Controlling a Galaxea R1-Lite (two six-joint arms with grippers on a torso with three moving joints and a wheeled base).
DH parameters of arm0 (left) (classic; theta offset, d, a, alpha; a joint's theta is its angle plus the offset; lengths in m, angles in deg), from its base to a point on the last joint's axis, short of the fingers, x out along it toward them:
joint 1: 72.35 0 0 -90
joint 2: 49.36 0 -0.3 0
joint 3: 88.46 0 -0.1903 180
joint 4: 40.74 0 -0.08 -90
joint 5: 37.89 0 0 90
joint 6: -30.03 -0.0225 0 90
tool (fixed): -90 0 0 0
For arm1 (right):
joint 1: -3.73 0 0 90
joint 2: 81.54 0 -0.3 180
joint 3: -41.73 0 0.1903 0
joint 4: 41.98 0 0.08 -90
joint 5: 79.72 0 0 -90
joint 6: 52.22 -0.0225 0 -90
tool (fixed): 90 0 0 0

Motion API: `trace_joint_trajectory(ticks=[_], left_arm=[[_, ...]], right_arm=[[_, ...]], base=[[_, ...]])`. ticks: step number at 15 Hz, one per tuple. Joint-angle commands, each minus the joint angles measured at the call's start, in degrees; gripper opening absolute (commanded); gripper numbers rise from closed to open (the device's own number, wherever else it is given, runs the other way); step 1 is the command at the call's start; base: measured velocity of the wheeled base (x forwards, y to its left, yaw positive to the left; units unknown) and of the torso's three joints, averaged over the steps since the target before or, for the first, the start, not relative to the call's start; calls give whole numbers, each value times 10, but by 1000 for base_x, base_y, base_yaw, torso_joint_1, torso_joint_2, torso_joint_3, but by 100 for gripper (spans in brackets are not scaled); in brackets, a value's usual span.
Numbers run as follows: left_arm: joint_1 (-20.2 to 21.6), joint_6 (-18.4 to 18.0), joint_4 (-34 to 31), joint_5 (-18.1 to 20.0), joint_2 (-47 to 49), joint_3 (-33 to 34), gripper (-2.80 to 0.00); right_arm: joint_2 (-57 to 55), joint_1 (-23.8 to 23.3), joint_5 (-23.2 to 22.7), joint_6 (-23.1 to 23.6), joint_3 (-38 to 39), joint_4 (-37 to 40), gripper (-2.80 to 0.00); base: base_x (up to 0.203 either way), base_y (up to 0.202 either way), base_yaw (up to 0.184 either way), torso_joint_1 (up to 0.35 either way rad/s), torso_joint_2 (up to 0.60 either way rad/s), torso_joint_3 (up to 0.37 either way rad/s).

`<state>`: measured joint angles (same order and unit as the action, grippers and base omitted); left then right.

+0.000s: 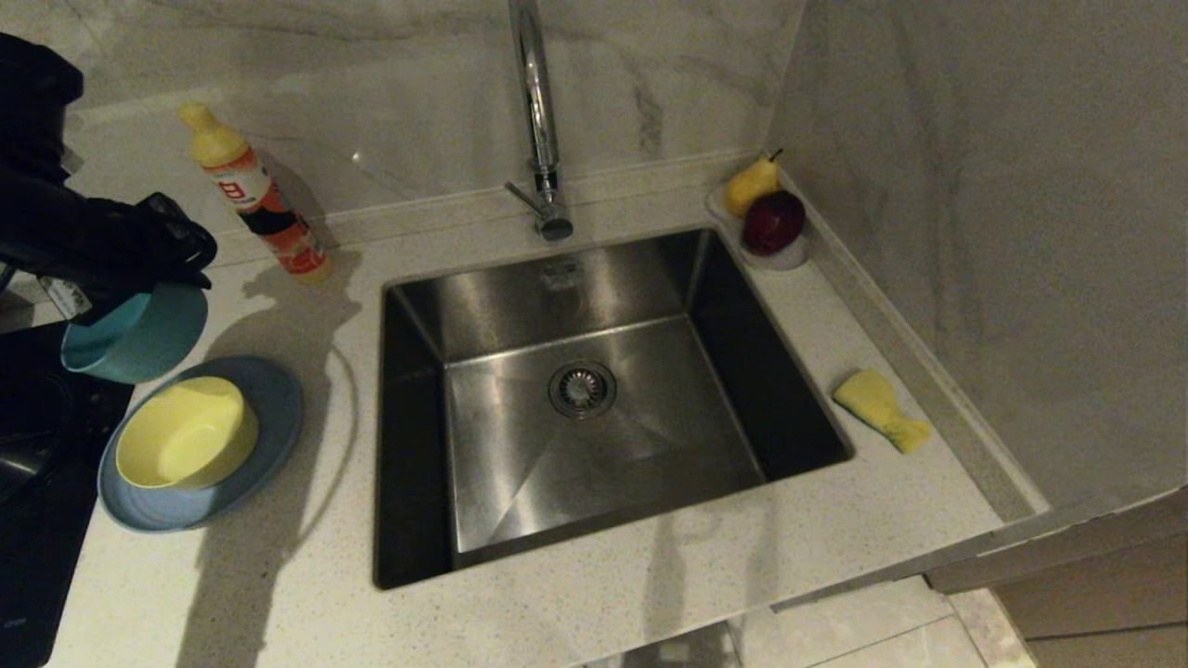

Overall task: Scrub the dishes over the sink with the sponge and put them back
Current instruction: Place the bowl on the bowl

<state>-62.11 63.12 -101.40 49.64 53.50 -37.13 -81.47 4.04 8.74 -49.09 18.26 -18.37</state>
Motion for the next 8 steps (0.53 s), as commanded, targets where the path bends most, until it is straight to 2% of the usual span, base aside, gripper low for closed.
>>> trace_joint_trajectory(ticks=[1, 4, 8], left_arm=[[-12, 1, -2, -12, 14, 10, -280], [-11, -9, 28, -24, 17, 62, -280], [-10, -46, 114, -68, 31, 122, -280]], right_arm=[[1, 0, 0, 0, 0, 0, -280], [1, 0, 0, 0, 0, 0, -280], [0, 0, 0, 0, 0, 0, -280]], base=[[0, 0, 0, 0, 0, 0], [0, 0, 0, 0, 0, 0], [0, 0, 0, 0, 0, 0]])
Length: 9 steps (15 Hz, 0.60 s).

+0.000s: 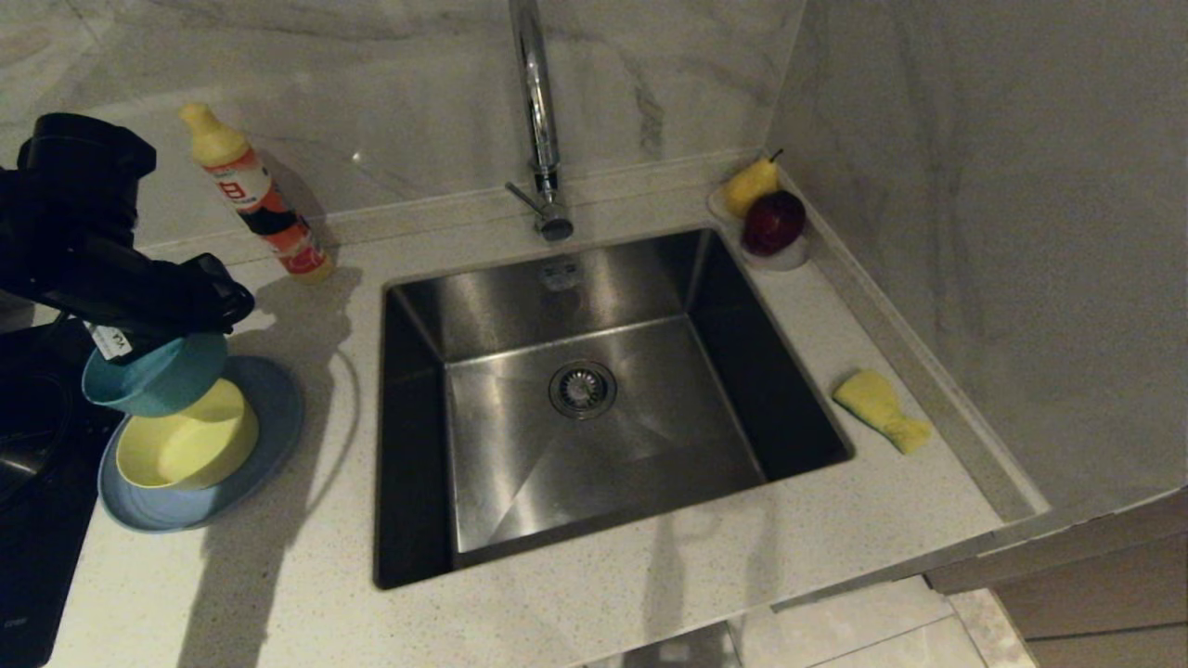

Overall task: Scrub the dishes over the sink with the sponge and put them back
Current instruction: Place the bowl on the bowl

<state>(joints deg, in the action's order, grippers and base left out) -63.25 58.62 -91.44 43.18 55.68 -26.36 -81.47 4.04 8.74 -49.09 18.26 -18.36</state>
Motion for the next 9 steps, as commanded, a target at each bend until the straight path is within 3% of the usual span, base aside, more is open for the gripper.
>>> trace_joint_trajectory(ticks=[1, 9], left_arm=[[1, -2, 20, -4, 11, 13, -280], [1, -1, 22, -6, 25, 30, -280]], right_arm=[[0, 0, 0, 1, 0, 0, -280], [1, 0, 0, 0, 0, 0, -280]], base=[[0, 0, 0, 0, 0, 0], [0, 0, 0, 0, 0, 0]])
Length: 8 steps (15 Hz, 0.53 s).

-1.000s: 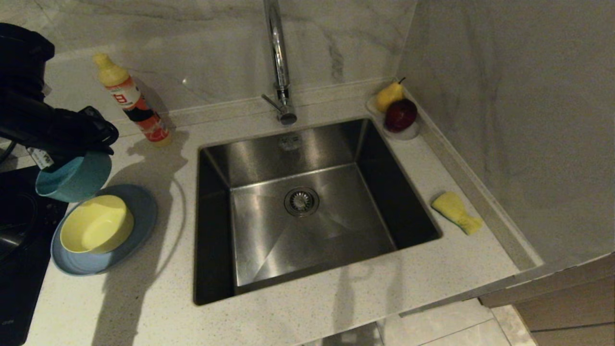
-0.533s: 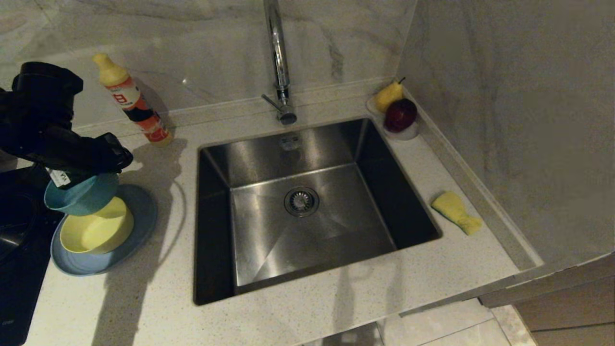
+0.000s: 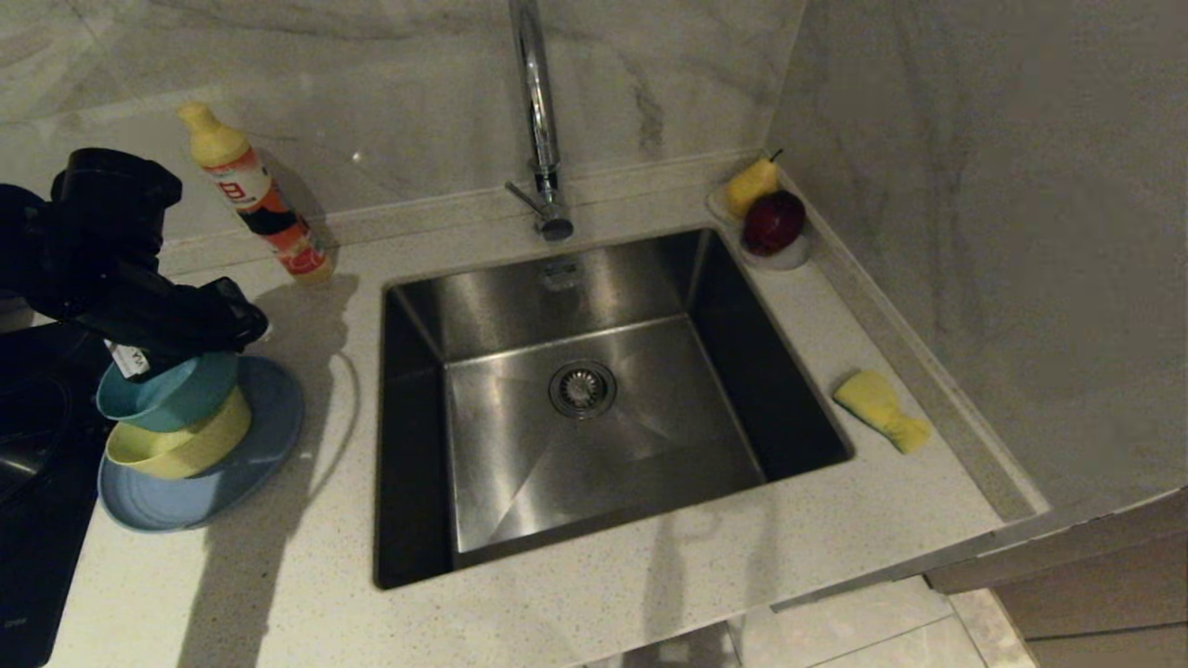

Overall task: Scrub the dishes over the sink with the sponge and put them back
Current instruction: Place the bowl on the bowl

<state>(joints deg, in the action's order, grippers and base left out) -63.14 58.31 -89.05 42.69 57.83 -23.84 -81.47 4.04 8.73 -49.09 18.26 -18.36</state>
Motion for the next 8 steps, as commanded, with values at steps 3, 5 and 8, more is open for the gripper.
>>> trace_joint_trajectory(ticks=[3, 5, 8], left_arm=[[0, 3, 0, 1, 1, -2, -280], [0, 2, 2, 1, -7, -3, -280], [0, 3, -4, 1, -30, -1, -280]], right_arm=[[0, 0, 0, 0, 0, -1, -280], [0, 0, 0, 1, 0, 0, -280], [1, 0, 0, 0, 0, 0, -280]], base=[[0, 0, 0, 0, 0, 0], [0, 0, 0, 0, 0, 0], [0, 0, 0, 0, 0, 0]])
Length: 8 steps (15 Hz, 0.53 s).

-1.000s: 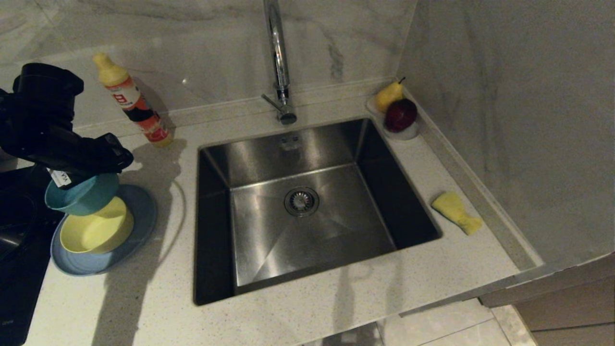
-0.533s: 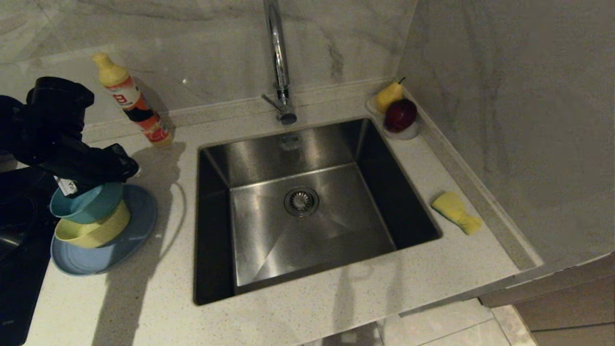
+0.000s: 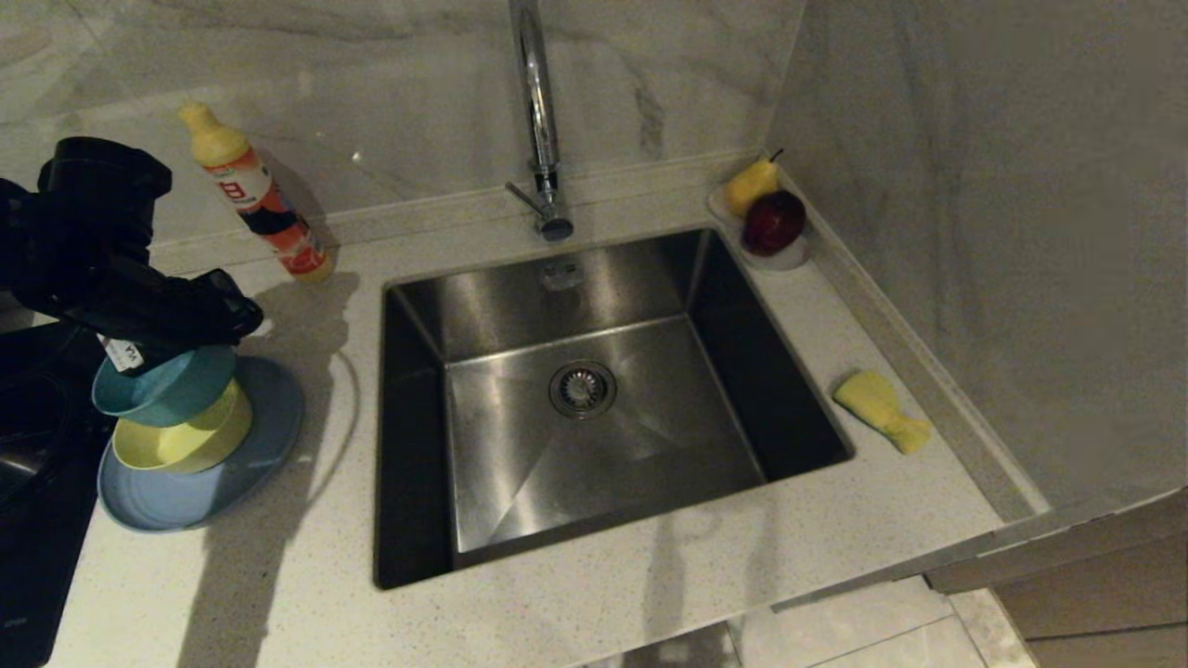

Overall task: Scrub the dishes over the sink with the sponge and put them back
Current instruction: Place the bowl on the bowl

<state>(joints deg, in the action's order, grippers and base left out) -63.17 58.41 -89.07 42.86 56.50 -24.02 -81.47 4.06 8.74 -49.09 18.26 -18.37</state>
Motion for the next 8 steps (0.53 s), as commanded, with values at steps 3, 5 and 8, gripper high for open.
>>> trace_joint_trajectory(ticks=[3, 5, 8], left_arm=[[1, -10, -13, -1, -29, 22, -280], [5, -24, -13, -3, -35, 37, -280], [7, -44, -12, -25, -35, 83, -280]], right_arm=[[0, 0, 0, 0, 0, 0, -280], [1, 0, 0, 0, 0, 0, -280], [0, 0, 0, 0, 0, 0, -280]], base=[[0, 0, 0, 0, 0, 0], [0, 0, 0, 0, 0, 0], [0, 0, 0, 0, 0, 0]])
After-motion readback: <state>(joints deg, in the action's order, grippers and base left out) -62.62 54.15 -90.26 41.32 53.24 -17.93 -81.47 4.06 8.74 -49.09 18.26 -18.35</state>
